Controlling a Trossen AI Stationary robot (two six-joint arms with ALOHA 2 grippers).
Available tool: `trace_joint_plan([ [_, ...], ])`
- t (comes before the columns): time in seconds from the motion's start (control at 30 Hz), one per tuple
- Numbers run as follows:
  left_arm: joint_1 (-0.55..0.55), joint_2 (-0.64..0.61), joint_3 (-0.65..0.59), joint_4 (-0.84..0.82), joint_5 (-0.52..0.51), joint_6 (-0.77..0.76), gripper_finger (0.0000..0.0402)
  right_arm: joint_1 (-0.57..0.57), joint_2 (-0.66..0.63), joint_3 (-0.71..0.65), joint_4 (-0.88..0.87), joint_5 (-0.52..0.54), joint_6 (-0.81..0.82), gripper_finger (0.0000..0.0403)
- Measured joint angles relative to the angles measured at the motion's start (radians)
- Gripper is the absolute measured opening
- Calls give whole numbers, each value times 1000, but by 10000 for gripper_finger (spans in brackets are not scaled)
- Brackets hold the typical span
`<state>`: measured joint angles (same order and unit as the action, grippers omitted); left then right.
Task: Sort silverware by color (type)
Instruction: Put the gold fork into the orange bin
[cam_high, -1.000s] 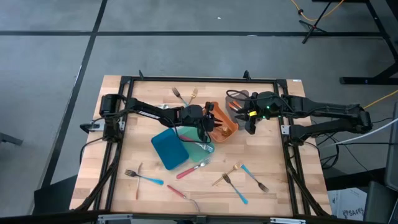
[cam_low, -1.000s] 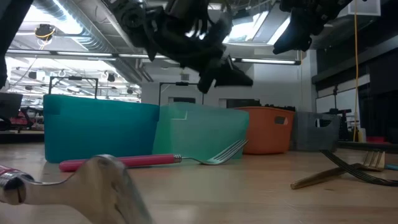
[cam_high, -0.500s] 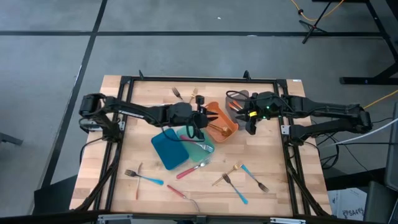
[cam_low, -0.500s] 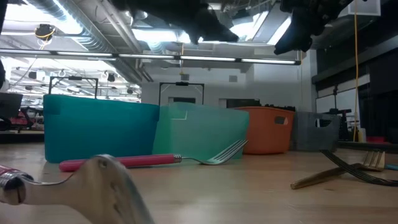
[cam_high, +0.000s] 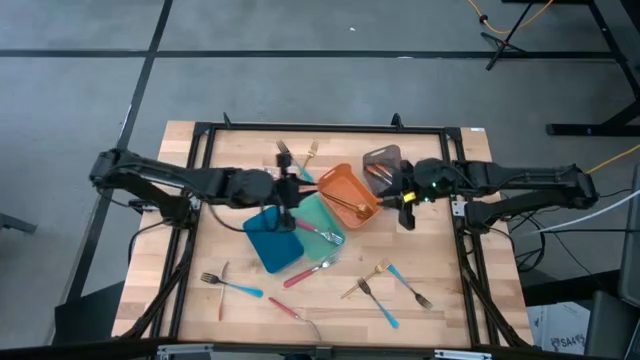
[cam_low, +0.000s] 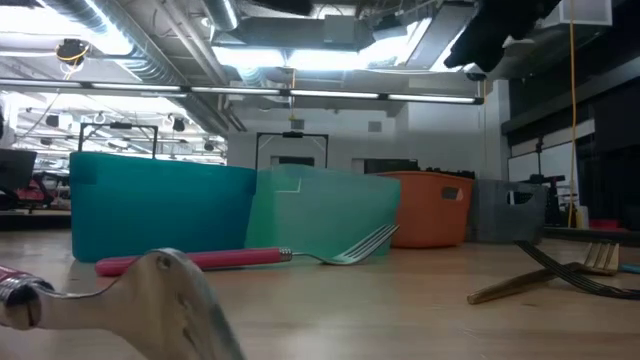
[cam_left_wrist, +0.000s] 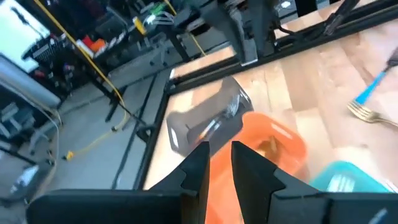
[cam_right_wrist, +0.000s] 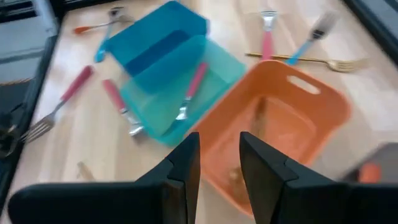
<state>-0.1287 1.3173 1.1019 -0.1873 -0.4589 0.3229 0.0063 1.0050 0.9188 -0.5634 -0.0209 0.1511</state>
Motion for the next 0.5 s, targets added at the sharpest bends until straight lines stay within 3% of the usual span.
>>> trace_joint_plan([
  [0.3, -115, -133, 0, -331, -80, -308, 60, 192, 50, 0, -2, 71, -1, 104],
  [0.5, -164, -130, 0, -380, -81, -396, 60, 308, 160, 0, -8, 60, -1, 104],
])
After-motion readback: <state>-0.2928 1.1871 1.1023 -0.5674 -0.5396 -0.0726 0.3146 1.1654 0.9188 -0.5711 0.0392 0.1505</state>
